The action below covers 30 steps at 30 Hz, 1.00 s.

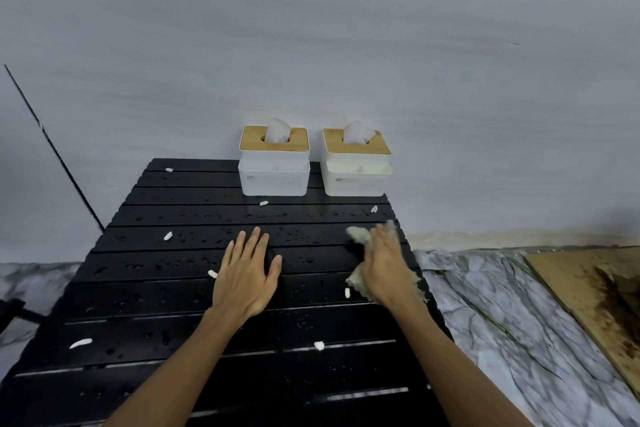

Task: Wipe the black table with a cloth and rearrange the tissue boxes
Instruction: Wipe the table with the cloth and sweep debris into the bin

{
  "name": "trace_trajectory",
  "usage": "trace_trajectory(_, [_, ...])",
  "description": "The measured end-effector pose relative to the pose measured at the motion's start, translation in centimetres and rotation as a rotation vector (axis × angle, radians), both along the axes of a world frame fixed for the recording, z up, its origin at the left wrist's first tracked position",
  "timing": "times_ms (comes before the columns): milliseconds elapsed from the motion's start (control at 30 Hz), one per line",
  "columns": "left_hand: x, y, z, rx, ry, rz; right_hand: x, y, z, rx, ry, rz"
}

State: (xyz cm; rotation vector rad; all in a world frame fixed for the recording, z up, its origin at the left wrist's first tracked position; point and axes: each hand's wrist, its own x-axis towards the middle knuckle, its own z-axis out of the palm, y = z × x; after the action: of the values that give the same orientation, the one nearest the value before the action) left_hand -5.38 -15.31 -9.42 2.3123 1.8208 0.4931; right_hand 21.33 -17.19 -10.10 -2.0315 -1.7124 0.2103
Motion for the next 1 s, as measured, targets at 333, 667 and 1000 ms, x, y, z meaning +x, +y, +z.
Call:
trace_trajectory(333, [0.0,0.0,-0.1,0.024,0.03,0.006,2.2,8.7,1.0,-0.094,0.03,-0.418])
trace_trajectory(667, [0.0,0.3,0.0,0.011,0.049,-0.008,-2.3,7.1,2.0,-0.056,0.136,0.307])
trace_trajectory(1000, [-0.1,0.2,0.0,0.017,0.04,-0.009,1.6,9.2,1.8,0.032,0.028,-0.301])
